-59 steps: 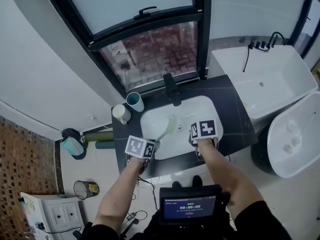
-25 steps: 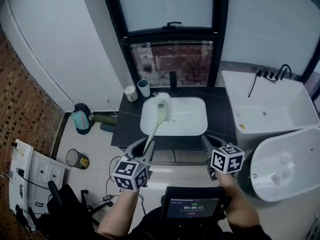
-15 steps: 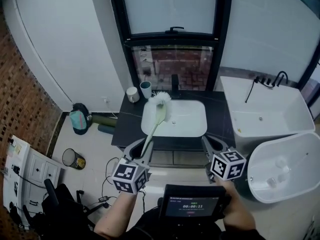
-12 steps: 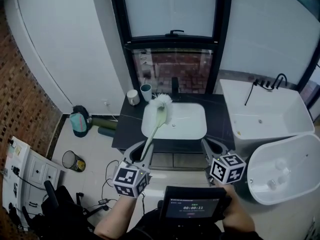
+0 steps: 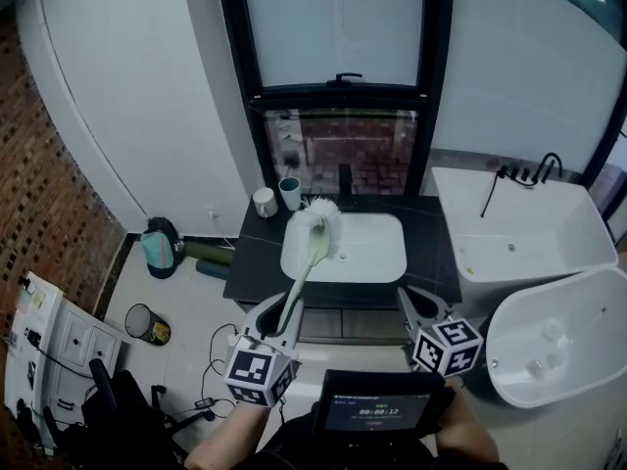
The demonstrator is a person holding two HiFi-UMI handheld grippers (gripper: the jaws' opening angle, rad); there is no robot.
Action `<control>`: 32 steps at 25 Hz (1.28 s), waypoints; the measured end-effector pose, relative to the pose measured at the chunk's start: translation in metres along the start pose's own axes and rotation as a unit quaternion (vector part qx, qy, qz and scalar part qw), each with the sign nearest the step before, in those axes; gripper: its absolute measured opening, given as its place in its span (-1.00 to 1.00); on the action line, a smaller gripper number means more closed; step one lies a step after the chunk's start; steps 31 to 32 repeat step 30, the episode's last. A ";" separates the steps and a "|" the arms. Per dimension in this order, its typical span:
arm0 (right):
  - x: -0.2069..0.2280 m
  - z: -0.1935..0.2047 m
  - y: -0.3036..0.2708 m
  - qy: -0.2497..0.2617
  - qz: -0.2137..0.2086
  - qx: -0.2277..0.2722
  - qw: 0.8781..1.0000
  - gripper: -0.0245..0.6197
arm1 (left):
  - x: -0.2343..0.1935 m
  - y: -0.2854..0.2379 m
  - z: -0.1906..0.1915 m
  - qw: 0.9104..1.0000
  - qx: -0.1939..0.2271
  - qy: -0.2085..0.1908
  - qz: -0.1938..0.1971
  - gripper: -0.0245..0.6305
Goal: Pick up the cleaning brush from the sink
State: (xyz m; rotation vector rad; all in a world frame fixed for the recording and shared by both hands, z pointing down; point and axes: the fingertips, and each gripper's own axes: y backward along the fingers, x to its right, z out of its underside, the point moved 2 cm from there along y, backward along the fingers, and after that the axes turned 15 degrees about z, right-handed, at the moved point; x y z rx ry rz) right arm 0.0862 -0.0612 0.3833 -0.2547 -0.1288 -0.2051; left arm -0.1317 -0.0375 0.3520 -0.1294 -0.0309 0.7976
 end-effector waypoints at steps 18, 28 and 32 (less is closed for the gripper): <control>0.005 -0.008 0.016 0.011 0.007 0.024 1.000 -0.97 | 0.009 0.006 0.000 1.000 0.016 -0.009 -0.001 -0.69; 0.006 -0.011 0.019 0.006 0.006 0.025 1.000 -0.97 | 0.009 0.005 -0.003 1.000 0.020 0.000 -0.007 -0.69; 0.006 -0.010 0.020 0.007 0.007 0.024 1.000 -0.97 | 0.009 0.004 -0.004 1.000 0.022 -0.003 -0.007 -0.69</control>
